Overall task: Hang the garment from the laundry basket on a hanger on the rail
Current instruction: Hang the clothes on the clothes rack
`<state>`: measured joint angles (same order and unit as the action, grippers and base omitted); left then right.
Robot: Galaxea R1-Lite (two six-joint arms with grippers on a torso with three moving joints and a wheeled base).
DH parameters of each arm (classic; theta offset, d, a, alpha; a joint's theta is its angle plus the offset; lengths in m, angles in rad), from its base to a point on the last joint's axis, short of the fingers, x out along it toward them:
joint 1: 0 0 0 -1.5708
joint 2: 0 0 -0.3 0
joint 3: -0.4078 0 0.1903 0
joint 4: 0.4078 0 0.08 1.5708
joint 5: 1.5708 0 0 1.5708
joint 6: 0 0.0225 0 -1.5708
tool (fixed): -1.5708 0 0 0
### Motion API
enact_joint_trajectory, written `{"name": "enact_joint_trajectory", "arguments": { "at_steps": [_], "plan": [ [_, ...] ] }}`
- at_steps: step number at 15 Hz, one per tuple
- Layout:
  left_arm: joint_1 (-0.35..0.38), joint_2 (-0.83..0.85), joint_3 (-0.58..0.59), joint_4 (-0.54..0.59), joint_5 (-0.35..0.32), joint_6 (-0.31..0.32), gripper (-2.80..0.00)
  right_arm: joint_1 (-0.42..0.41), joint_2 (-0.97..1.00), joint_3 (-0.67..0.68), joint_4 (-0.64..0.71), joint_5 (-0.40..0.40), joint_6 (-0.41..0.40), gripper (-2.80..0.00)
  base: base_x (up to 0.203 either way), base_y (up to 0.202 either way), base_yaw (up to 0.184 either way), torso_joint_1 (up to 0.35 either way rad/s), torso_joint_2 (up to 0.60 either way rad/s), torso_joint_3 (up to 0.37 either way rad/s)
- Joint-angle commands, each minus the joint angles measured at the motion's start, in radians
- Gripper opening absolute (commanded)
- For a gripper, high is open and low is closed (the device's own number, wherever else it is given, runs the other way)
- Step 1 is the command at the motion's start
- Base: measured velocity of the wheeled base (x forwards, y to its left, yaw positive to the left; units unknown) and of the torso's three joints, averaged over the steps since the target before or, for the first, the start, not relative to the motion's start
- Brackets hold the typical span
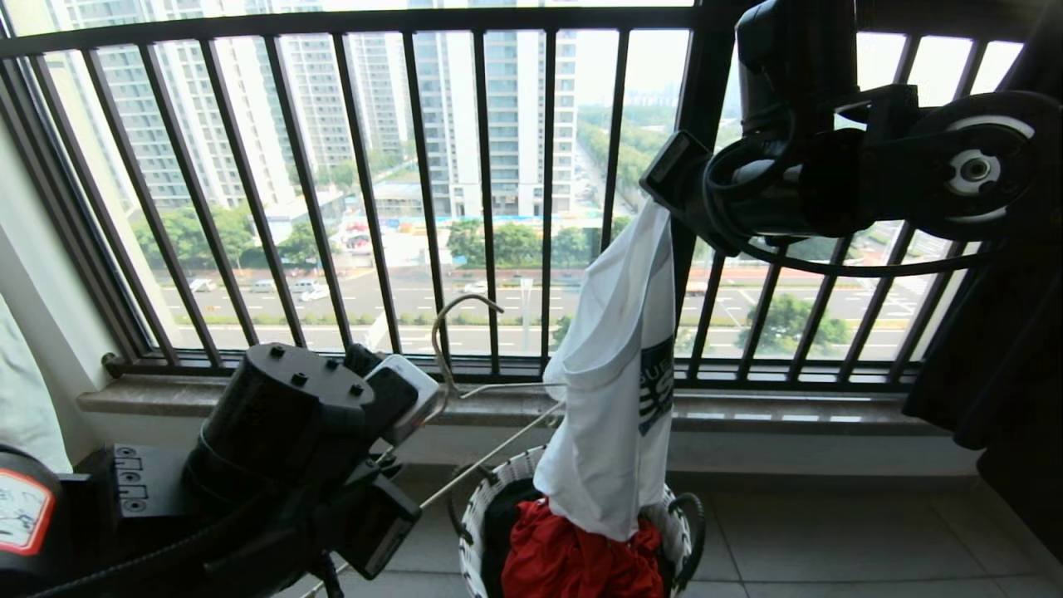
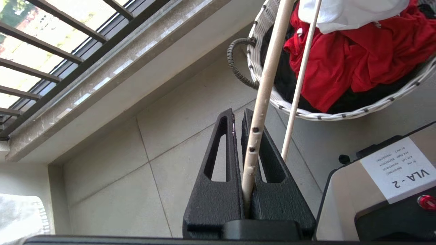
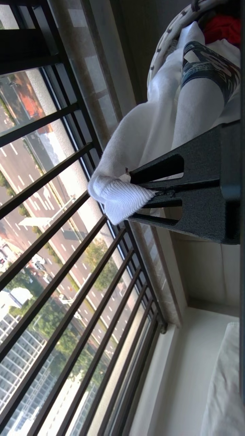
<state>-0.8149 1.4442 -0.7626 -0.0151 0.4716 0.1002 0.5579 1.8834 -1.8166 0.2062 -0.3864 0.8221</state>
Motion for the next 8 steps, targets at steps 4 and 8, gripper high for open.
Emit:
{"name": "enact_joint_trajectory", "arguments": {
  "at_steps": [4,8],
  "plan": [
    [-0.114,0.016,-0.010,-0.014,-0.054,-0.087,-2.80,0.000,0.000,0.003,0.001,0.007,0.005,-2.80,0.000,0.000,0.000,0.000,0.00,0.000],
    [-0.161,0.005,0.019,-0.099,-0.092,-0.095,-2.80,0.000,0.003,0.005,0.001,0.014,0.005,-2.80,0.000,0.000,0.000,0.000,0.00,0.000]
  ]
}}
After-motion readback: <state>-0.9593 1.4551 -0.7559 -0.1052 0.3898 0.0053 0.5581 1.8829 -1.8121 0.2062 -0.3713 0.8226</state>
